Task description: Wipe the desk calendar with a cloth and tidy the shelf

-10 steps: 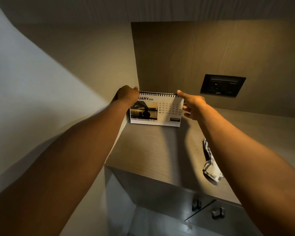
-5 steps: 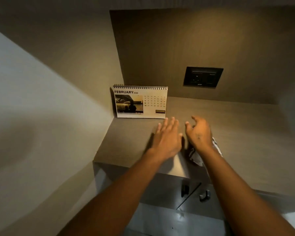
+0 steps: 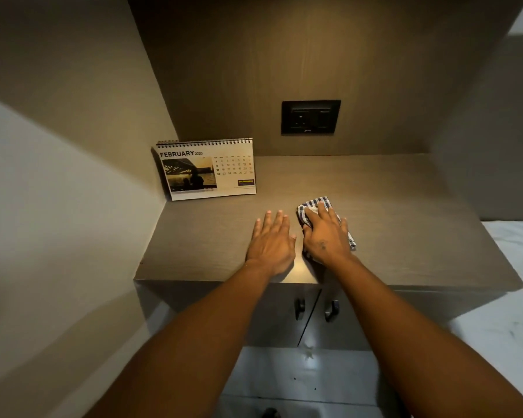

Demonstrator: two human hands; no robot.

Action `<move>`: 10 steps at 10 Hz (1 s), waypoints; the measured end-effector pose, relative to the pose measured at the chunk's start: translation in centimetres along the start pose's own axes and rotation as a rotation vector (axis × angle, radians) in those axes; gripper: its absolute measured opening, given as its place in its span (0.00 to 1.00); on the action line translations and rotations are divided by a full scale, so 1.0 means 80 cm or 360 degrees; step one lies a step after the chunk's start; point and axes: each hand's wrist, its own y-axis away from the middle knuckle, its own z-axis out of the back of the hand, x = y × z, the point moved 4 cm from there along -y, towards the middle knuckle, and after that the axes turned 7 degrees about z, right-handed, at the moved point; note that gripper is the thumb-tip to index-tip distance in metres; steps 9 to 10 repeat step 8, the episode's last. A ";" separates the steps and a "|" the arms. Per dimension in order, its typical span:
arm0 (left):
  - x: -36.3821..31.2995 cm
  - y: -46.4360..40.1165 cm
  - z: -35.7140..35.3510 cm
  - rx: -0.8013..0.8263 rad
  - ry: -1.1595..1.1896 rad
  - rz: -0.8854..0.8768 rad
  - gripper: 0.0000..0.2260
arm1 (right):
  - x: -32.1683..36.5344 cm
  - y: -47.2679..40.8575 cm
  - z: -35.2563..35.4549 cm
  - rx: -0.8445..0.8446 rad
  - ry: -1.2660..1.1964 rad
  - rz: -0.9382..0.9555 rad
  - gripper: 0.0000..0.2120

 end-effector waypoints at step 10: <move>-0.015 -0.003 -0.005 -0.0070 -0.0046 0.0002 0.38 | -0.217 0.076 0.116 -0.0258 0.0083 -0.0422 0.34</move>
